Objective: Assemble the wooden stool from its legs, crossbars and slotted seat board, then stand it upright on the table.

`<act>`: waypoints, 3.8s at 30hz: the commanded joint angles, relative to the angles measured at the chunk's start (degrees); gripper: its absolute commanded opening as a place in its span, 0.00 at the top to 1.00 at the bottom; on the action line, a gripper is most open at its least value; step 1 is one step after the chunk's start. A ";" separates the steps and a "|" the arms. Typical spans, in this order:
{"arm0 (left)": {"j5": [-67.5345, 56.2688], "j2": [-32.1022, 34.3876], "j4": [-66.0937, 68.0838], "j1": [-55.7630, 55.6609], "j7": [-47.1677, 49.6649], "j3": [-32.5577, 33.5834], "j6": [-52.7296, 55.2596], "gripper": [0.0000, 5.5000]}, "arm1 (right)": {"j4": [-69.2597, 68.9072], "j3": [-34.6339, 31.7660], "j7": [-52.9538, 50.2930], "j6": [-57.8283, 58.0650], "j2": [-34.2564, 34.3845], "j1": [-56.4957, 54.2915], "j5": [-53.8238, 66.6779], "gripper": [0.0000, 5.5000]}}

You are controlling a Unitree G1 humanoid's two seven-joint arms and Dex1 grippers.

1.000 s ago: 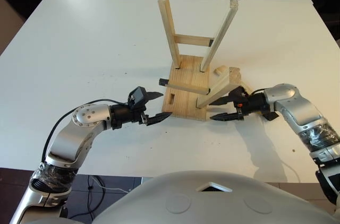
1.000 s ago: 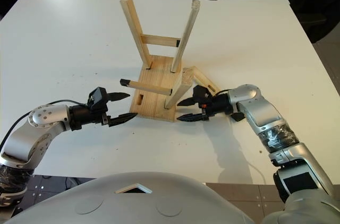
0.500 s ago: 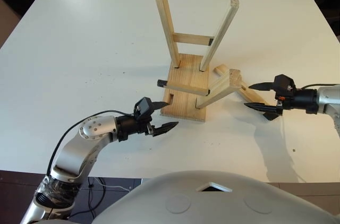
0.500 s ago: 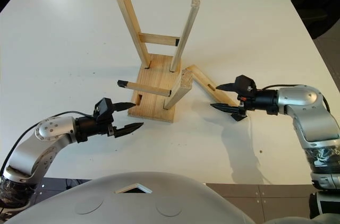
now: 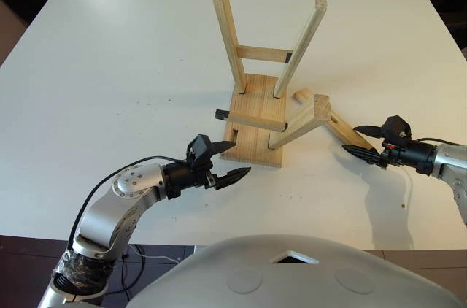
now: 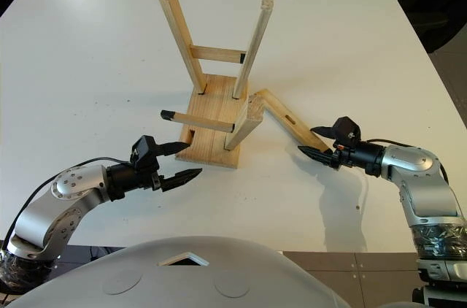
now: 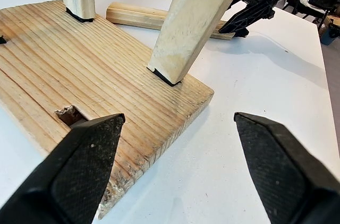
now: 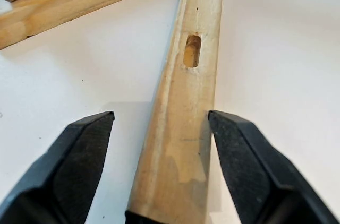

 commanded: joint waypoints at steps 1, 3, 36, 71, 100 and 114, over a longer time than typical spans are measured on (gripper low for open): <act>-0.32 0.90 0.00 -0.63 -0.48 0.55 0.57 0.30 | 4.73 0.70 -1.09 -2.15 1.01 -0.48 -2.84 0.40; -0.44 1.14 -0.11 -0.57 -0.72 0.73 0.62 0.30 | 7.14 1.16 -1.20 -3.42 1.47 -0.55 -3.80 0.40; -41.20 11.45 -1.99 -26.99 6.84 32.52 9.95 0.30 | -15.43 -24.34 -0.47 16.17 3.19 -9.19 40.55 0.63; -60.98 7.92 -8.55 -42.37 12.99 14.49 13.03 0.61 | -30.27 -9.81 6.15 27.65 -1.67 -18.06 50.31 0.63; -55.27 31.21 12.22 -38.84 -7.43 40.35 16.47 0.63 | -22.29 -18.63 3.41 24.50 -0.24 -12.66 45.43 0.46; -13.15 24.02 23.47 -18.12 -25.68 23.24 -5.78 0.63 | -18.94 -11.43 7.32 19.56 -0.31 -10.42 32.53 0.46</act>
